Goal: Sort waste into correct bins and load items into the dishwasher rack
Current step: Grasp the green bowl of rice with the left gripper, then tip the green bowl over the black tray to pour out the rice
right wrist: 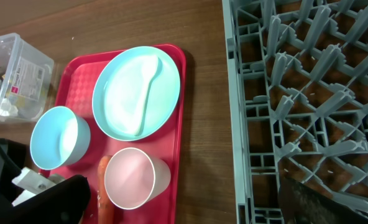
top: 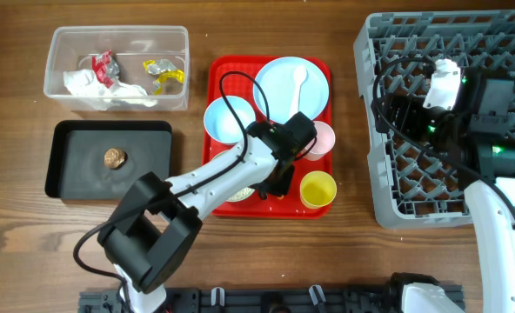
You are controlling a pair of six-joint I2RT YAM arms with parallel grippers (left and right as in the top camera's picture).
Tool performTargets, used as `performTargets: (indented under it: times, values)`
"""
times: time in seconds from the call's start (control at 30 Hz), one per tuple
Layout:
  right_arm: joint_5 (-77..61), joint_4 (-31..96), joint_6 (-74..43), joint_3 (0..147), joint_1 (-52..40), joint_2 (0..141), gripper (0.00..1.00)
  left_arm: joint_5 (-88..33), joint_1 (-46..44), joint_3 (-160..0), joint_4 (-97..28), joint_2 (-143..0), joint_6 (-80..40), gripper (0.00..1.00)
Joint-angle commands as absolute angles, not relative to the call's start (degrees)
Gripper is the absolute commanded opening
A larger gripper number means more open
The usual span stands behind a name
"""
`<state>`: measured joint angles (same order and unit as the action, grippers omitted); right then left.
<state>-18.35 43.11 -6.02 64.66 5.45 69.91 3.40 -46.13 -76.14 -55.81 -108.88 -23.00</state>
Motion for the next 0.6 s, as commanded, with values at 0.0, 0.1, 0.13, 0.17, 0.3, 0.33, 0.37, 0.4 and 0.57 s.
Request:
performTargets:
  times: [0.0, 0.1, 0.13, 0.17, 0.3, 0.33, 0.37, 0.4, 0.57]
  values:
    - [-18.0, 43.2, -6.1, 65.1, 5.6, 70.0, 1.00, 6.2, -46.4, -76.7, -55.6, -109.7, -22.9, 0.36]
    - [-18.0, 43.2, -6.1, 65.1, 5.6, 70.0, 1.00, 9.0, -46.4, -76.7, -55.6, -109.7, -22.9, 0.29]
    - [-18.0, 43.2, -6.1, 65.1, 5.6, 70.0, 1.00, 9.4, -46.4, -76.7, -55.6, -109.7, -22.9, 0.28]
    - [-18.0, 43.2, -6.1, 65.1, 5.6, 70.0, 1.00, 9.6, -46.4, -76.7, -55.4, -109.7, -22.9, 0.27]
    - [-17.8, 43.1, -6.1, 65.1, 5.6, 70.0, 1.00, 9.6, -46.4, -76.7, -54.6, -109.9, -23.0, 0.27]
    - [-17.8, 43.1, -6.1, 65.1, 5.6, 70.0, 1.00, 9.6, -46.4, -76.7, -54.6, -110.1, -23.0, 0.27]
    - [-17.8, 43.1, -6.1, 65.1, 5.6, 70.0, 1.00, 9.6, -46.4, -76.7, -54.6, -110.5, -23.0, 0.26]
    - [-17.8, 43.1, -6.1, 65.1, 5.6, 70.0, 1.00, 9.6, -46.4, -76.7, -54.6, -111.3, -23.0, 0.26]
    - [-17.8, 43.2, -6.1, 65.1, 5.6, 70.0, 1.00, 10.0, -46.3, -76.7, -54.8, -112.3, -24.1, 0.05]
